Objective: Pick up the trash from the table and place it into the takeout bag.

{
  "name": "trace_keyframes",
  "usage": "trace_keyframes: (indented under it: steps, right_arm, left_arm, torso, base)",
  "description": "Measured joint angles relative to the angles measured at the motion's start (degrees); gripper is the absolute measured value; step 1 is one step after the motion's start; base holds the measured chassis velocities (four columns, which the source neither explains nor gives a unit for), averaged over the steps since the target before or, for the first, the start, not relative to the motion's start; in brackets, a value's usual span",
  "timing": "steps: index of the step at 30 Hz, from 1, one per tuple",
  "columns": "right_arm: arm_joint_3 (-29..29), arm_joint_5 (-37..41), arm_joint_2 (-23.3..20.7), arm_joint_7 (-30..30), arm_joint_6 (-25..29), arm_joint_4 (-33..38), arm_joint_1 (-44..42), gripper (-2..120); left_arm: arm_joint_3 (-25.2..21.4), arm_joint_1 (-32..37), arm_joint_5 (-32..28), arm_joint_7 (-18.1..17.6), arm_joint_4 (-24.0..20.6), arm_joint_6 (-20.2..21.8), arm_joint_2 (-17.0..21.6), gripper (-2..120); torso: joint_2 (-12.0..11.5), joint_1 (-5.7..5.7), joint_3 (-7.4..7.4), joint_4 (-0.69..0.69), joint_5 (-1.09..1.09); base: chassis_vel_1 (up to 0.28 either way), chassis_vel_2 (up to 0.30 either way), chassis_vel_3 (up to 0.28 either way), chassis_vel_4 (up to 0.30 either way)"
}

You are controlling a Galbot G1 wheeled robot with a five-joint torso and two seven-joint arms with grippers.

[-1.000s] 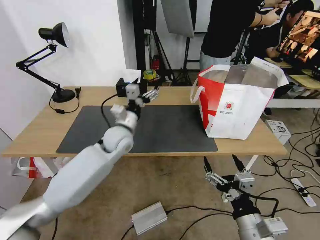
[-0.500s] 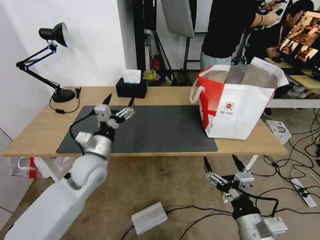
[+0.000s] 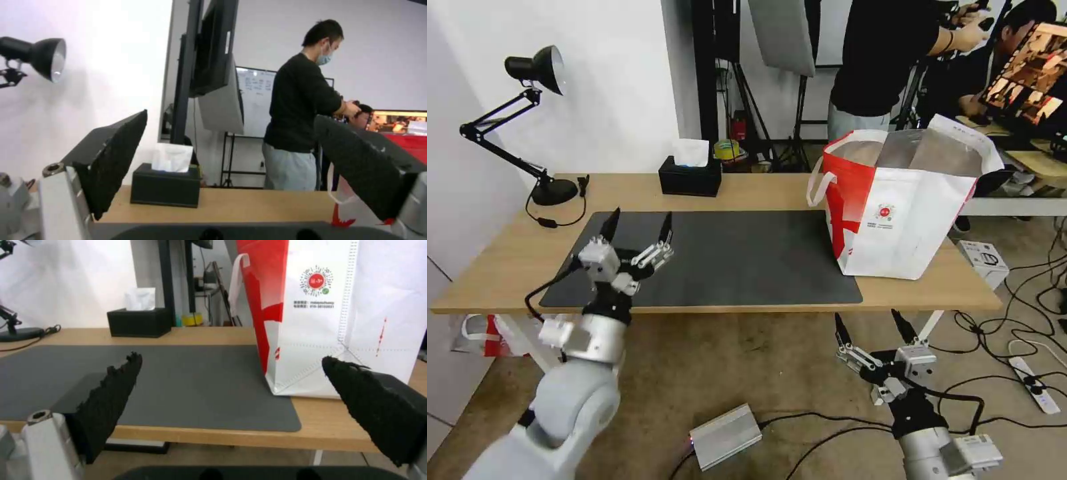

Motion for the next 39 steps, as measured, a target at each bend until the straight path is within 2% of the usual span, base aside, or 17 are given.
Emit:
trace_keyframes:
  steps: [7,9,17,20,24,29,39]
  right_arm:
    - [0.0,0.0,0.0,0.0,0.0,0.0,0.0,100]
    - [0.0,0.0,0.0,0.0,0.0,0.0,0.0,100]
    - [0.0,0.0,0.0,0.0,0.0,0.0,0.0,100]
    - [0.0,0.0,0.0,0.0,0.0,0.0,0.0,100]
    - [0.0,0.0,0.0,0.0,0.0,0.0,0.0,100]
    - [0.0,0.0,0.0,0.0,0.0,0.0,0.0,100]
    - [0.0,0.0,0.0,0.0,0.0,0.0,0.0,100]
  left_arm:
    - [-3.55,6.11,4.17,2.68,-0.99,-3.04,-4.11,100]
    - [-4.69,10.23,6.91,4.45,-1.45,-4.73,-6.89,100]
    - [-4.31,15.28,14.52,4.94,-0.19,-9.47,-11.53,100]
    - [-3.84,16.01,16.35,3.85,-0.22,-10.82,-13.19,100]
    - [-2.95,18.28,22.04,-0.08,0.21,-12.77,-16.38,100]
    - [-2.52,20.17,25.19,-2.88,1.19,-14.21,-18.42,100]
    - [-2.46,21.51,27.31,-4.53,4.46,-15.5,-20.56,100]
  torso:
    - [0.0,0.0,0.0,0.01,0.0]
    - [0.0,0.0,0.0,0.02,0.0]
    - [0.0,0.01,0.0,0.01,0.0]
    - [0.0,0.01,0.0,0.01,0.0]
    - [-0.01,0.01,0.0,0.01,0.0]
    - [-0.01,0.0,0.0,0.01,0.0]
    - [-0.01,0.01,0.0,0.01,0.0]
  base:
    - [0.0,0.0,0.0,0.0]
    - [0.0,0.0,0.0,0.0]
    - [0.0,0.0,0.0,0.0]
    - [0.0,0.0,0.0,0.0]
    - [0.0,0.0,0.0,0.0]
    - [0.0,0.0,0.0,0.0]
    - [0.0,0.0,0.0,0.0]
